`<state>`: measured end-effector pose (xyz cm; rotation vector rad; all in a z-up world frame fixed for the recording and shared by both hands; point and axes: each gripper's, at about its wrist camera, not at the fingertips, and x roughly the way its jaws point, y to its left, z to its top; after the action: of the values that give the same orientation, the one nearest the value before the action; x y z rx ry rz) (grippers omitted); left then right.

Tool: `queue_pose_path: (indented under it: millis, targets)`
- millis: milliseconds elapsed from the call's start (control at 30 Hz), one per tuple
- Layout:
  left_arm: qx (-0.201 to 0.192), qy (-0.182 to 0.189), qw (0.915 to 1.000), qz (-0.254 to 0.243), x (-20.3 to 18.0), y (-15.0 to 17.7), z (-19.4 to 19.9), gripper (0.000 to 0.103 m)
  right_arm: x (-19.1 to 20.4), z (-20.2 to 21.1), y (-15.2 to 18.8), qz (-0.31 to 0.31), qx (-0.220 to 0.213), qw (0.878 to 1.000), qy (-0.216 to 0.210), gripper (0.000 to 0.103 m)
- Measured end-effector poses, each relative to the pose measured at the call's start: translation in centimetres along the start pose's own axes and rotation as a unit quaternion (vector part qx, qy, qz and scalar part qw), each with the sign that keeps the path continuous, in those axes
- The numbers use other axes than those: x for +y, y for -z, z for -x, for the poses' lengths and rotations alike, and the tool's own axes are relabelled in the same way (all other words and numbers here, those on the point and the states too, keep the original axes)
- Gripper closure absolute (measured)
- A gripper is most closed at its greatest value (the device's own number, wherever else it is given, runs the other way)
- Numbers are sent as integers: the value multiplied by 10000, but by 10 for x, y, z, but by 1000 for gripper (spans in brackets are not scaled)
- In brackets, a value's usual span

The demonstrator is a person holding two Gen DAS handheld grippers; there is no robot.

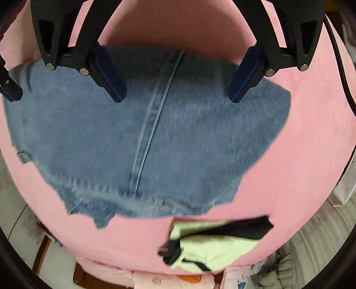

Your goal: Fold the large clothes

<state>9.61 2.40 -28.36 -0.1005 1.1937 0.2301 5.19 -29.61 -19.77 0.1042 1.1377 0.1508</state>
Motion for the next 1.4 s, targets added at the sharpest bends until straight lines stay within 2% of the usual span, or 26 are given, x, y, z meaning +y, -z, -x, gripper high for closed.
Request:
queue_pose_path:
  millis: [67,167,233,300,367,433,500,633,800,933,1167,1267,1400]
  targets:
    - [-1,-48,10000,50,10,-1,-8,10,13,-18,-1,149,176,9997,-79,56]
    - [-121,-72,9999,76,27,-3,-9,10,2,-27,5,246,254,9990,285,61]
    - [-190,-181,9997,23,37,-5,-8,11,-26,-21,9,151,187,9967,780,61]
    - [-254,-494,9985,-4,50,-6,-11,11,-56,-19,12,-24,235,9937,1098,61]
    - [-184,-742,9969,183,67,-8,-17,11,-90,-16,18,-290,311,9918,1205,57]
    - [60,-666,9953,693,92,-8,-27,10,-108,-16,22,-417,363,9918,1150,56]
    - [146,-416,9937,1028,109,-6,-31,9,-108,-16,22,-308,362,9905,1288,56]
    - [109,-537,9953,804,105,-9,-30,9,-99,-16,21,-340,353,9867,1551,55]
    - [298,-396,9935,1025,111,-15,-23,9,-98,-15,17,-574,380,9842,1634,54]
    - [335,-205,9938,1043,111,-21,-3,9,-89,-1,8,-728,406,9851,1507,55]
    - [291,356,9931,1078,105,-31,41,9,-45,32,-18,-788,-32,9923,954,54]
    - [289,643,9887,1326,109,-28,52,9,-16,39,-29,-639,-195,9954,684,54]
    - [367,1064,9784,1734,111,-14,51,9,21,45,-34,-359,-381,9977,423,54]
